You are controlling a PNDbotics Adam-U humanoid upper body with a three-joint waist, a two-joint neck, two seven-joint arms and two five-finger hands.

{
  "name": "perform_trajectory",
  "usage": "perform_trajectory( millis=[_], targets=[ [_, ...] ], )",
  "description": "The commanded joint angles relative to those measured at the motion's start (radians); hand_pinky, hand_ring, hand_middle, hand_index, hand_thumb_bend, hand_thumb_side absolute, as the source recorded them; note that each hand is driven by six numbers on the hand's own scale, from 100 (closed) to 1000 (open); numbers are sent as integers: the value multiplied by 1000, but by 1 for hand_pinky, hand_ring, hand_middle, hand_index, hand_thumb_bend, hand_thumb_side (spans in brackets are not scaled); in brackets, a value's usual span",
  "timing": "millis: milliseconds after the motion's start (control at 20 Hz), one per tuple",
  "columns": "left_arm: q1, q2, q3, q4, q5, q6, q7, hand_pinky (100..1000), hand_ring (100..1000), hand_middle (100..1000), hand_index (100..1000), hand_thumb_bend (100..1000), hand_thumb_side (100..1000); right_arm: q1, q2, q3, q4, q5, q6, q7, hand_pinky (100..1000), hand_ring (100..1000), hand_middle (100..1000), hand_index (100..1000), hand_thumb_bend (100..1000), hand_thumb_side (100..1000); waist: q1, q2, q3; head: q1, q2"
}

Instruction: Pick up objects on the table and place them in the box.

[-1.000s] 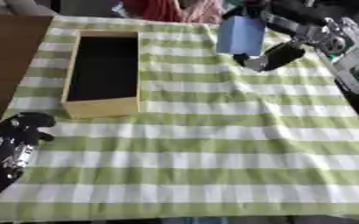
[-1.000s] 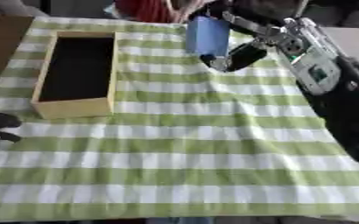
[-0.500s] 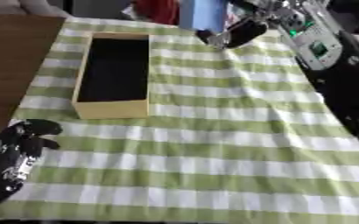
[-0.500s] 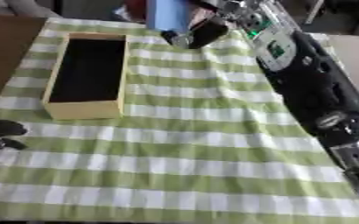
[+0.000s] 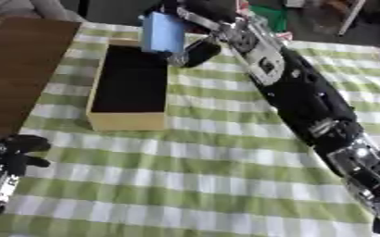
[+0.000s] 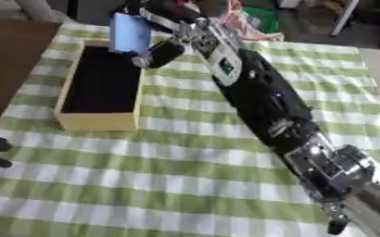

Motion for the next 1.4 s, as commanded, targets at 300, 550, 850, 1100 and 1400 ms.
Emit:
perform_trajectory(
  millis=[300, 550, 850, 1100, 1400],
  targets=[
    [-18, 3, -7, -3, 11, -5, 13, 658, 780, 709, 719, 100, 541, -9, 40, 1, 66, 147, -27, -43, 719, 868, 567, 912, 100, 328, 9, -13, 14, -14, -15],
    [-17, 2, -7, 0, 10, -3, 12, 658, 781, 709, 719, 100, 547, 5, 51, 11, 86, 199, -52, -30, 793, 942, 773, 982, 195, 479, 9, -13, 6, -10, -14],
    [-13, 3, -6, 1, 7, -3, 11, 659, 782, 710, 720, 100, 547, 13, 44, 8, 73, 202, -68, 49, 876, 1000, 959, 1000, 399, 537, 12, -15, -7, -6, -13],
    [-9, 3, -5, 1, 3, -4, 11, 660, 782, 710, 720, 100, 549, 18, 31, 7, 22, 205, -59, 1, 872, 1000, 958, 1000, 413, 531, 14, -17, -20, -3, -12],
    [4, 7, 5, 3, -5, -2, 17, 661, 783, 711, 720, 100, 553, 31, -22, 2, -75, 96, -39, -31, 854, 1000, 922, 1000, 362, 473, 14, -25, -56, 21, -6]
  ],
)
